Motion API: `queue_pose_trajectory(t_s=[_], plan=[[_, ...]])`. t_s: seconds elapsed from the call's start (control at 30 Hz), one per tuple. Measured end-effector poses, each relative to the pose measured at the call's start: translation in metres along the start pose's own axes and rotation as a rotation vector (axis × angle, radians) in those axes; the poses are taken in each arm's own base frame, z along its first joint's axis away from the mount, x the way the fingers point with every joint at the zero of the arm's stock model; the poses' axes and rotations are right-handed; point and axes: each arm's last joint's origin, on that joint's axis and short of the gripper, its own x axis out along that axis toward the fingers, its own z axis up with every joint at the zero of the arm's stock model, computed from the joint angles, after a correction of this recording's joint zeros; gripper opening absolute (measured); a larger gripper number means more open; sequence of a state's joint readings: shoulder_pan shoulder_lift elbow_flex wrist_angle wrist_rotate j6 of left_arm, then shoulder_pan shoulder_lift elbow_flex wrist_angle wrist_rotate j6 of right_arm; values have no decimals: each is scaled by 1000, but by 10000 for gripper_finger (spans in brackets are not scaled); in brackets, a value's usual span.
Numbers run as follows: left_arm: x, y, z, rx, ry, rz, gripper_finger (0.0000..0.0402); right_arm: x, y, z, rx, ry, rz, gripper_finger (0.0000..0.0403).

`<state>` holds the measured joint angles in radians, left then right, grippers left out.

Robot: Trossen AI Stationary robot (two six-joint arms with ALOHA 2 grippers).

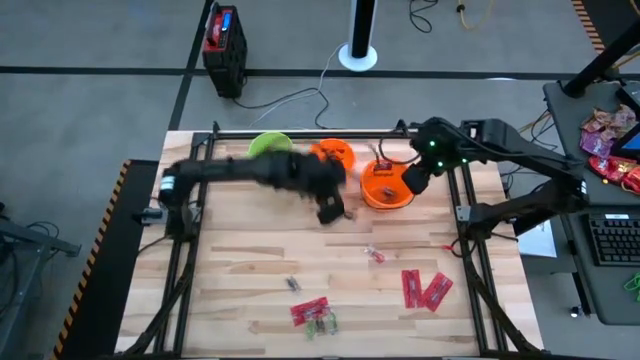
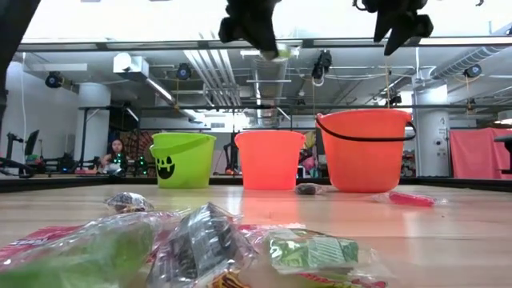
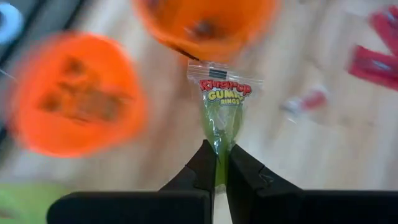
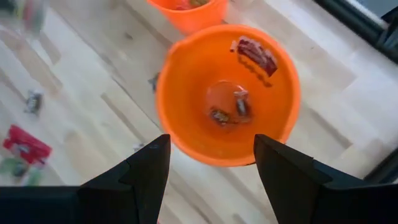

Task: Sort candy by brand, put in halloween buckets
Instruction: Put the green gummy into the left orange bucket, then put the red candy into the green bucket

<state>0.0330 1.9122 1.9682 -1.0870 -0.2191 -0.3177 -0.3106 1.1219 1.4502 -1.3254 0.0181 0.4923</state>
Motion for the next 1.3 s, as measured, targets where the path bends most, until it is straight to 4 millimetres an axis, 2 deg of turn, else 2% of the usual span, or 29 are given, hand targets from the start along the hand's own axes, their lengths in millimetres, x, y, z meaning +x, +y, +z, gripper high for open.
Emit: queue_pose_trajectory(t_s=[0.1, 0.2, 0.33, 0.47, 0.67, 0.87, 1.1, 1.3], plan=[[-7, 43, 11, 24, -30, 41, 0, -2, 6, -4, 26, 1, 18, 224], [-3, 85, 18, 23, -15, 4, 0, -1, 14, -8, 72, 16, 36, 224], [23, 130, 22, 9, 36, -61, 0, 2, 31, -18, 152, 72, 66, 224], [49, 157, 21, 51, 83, -47, 0, -2, 54, -38, 201, 150, 133, 224], [85, 175, 16, 64, 151, -80, 6, -12, 84, -75, 353, 302, 178, 224], [100, 178, 14, 135, 174, -91, 44, -9, 113, -111, 471, 460, 110, 224], [103, 177, 13, 160, 171, -147, 90, 7, 137, -133, 519, 501, -5, 224], [103, 177, 14, 156, 168, -153, 130, 27, 143, -142, 515, 523, -94, 224]])
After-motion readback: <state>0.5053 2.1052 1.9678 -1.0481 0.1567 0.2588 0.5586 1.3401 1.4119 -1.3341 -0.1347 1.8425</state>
